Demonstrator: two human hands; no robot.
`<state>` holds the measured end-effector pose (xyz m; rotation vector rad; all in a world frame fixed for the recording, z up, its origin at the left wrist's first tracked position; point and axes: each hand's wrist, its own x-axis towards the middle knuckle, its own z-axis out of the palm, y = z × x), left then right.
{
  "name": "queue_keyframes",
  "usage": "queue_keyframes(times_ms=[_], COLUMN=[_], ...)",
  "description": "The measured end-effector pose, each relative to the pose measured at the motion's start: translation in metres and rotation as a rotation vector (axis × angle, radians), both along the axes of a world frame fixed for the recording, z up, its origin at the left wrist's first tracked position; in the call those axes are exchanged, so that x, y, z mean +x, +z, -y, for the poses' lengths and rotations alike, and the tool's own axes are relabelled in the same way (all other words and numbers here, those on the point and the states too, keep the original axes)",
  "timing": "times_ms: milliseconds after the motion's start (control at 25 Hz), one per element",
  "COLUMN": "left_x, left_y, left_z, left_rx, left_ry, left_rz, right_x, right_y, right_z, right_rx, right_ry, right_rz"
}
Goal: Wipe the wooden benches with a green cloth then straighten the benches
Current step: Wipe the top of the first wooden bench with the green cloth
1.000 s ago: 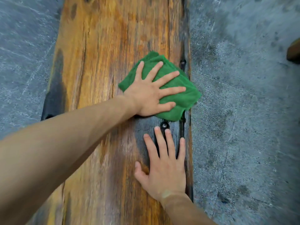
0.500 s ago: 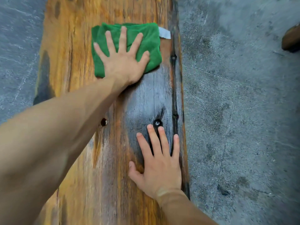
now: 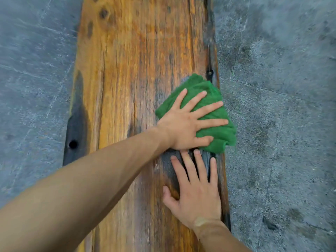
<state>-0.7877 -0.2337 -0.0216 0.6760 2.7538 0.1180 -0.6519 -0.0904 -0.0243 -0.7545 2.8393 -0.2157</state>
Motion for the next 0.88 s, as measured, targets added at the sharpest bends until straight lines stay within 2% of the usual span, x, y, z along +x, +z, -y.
queue_keyframes(times_ms=[160,280,480,600,720,880], left_x=[-0.054,-0.058,0.02,0.075,0.107,0.133], left_y=[0.001,-0.002,-0.009,-0.012,-0.014,-0.018], left_z=[0.003,0.052,0.153,0.158,0.13,0.098], left_rx=[-0.004,-0.014,-0.001,0.02,0.027,-0.035], left_ry=[0.342,0.606,0.987,1.19,1.29,1.235], left_rz=[-0.02,-0.044,-0.074,-0.101,-0.132,-0.141], right_x=[0.0,-0.003,0.001,0.001,0.001,0.003], right_y=[-0.003,-0.004,-0.003,-0.004,-0.004,-0.004], right_z=[0.0,0.0,0.001,0.0,-0.001,0.003], right_rx=[0.005,0.022,0.072,0.091,0.116,0.1], right_ry=[0.005,0.006,0.012,0.015,0.011,0.004], right_rz=[-0.018,-0.031,-0.036,-0.047,-0.039,-0.041])
